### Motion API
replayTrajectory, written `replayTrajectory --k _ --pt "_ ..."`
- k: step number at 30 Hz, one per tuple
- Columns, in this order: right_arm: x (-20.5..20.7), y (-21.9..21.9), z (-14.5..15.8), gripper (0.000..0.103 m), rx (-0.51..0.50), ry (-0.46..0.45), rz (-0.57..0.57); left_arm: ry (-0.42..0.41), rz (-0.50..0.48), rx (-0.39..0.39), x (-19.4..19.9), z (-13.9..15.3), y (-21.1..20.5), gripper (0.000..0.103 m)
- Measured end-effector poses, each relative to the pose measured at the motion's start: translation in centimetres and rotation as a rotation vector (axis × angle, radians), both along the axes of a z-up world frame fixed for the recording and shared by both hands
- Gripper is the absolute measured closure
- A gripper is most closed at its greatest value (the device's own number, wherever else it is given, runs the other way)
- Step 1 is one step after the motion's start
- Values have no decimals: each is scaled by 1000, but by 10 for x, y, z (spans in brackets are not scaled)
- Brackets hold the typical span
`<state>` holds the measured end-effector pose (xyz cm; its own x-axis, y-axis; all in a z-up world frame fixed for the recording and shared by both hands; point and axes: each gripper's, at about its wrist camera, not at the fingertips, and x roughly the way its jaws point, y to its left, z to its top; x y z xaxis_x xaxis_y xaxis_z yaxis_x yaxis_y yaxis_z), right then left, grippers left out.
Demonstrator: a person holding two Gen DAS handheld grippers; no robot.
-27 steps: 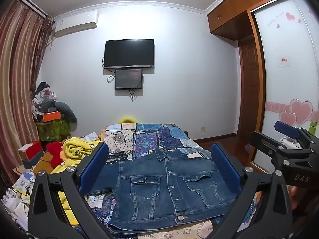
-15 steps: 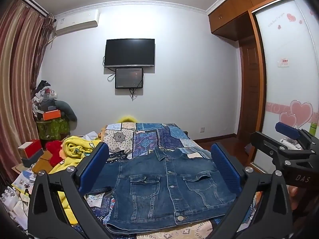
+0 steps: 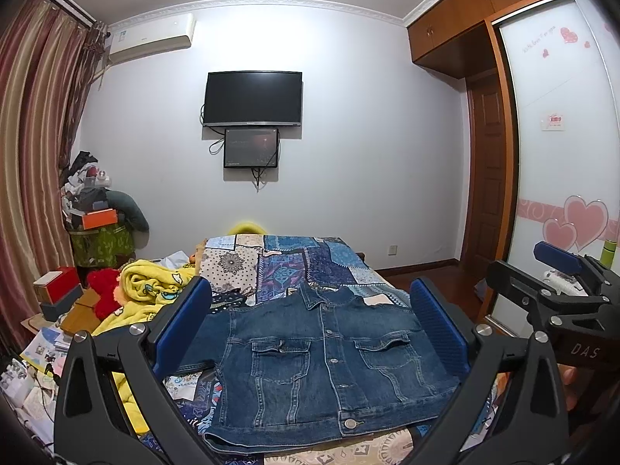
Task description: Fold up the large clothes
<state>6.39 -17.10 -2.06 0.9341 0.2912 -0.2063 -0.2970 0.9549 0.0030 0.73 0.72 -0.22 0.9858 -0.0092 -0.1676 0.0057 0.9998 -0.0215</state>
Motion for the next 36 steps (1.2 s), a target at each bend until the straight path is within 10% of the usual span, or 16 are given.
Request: replayTrajectory --k 36 --pt "0 1 2 0 -6 11 -2 5 -5 -10 2 -2 1 0"
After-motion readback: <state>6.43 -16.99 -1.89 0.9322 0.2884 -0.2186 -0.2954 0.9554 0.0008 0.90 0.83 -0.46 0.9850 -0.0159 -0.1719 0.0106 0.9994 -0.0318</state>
